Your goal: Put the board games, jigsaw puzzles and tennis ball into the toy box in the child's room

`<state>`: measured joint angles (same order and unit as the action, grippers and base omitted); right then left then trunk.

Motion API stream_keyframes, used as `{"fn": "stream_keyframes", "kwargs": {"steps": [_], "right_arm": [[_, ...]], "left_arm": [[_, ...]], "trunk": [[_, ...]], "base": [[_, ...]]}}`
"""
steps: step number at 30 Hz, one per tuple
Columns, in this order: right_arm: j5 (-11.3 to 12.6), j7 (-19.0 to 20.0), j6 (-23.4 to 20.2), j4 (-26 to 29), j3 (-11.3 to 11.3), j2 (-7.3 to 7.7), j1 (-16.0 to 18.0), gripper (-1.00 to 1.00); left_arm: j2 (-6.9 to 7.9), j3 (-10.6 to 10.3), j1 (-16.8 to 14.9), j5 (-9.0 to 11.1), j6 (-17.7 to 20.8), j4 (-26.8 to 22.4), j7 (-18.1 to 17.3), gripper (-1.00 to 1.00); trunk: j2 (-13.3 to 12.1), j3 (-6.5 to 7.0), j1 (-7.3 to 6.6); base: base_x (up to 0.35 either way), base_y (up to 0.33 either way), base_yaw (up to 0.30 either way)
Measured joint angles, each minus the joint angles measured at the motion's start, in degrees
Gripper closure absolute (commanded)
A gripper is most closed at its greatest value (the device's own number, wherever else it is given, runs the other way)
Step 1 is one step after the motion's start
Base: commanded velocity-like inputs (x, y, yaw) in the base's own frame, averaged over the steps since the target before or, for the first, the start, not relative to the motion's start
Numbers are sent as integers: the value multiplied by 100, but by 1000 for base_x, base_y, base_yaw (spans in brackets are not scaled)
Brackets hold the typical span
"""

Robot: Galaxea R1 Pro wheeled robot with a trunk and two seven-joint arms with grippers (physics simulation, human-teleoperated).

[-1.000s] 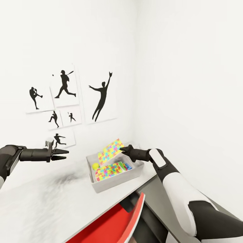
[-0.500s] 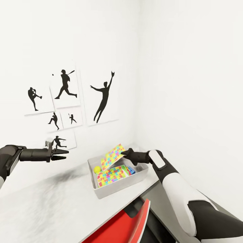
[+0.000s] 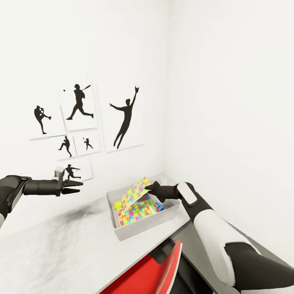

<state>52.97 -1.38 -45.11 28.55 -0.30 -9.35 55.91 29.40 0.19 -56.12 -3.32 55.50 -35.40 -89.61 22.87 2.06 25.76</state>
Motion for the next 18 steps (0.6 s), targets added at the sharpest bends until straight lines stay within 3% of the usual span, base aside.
{"fn": "stream_keyframes", "kwargs": {"steps": [8,18], "right_arm": [[-6,-1,1,-2,-1,-13,0,100],[-18,24,72,58,16,6,-9,100]], "left_arm": [[159,-1,0,38,-1,0,-2,-100],[175,-14,4,8,-13,0,0,-100]], "trunk": [[0,0,0],[0,0,0]], "base": [[0,5,0],[32,0,0]]}}
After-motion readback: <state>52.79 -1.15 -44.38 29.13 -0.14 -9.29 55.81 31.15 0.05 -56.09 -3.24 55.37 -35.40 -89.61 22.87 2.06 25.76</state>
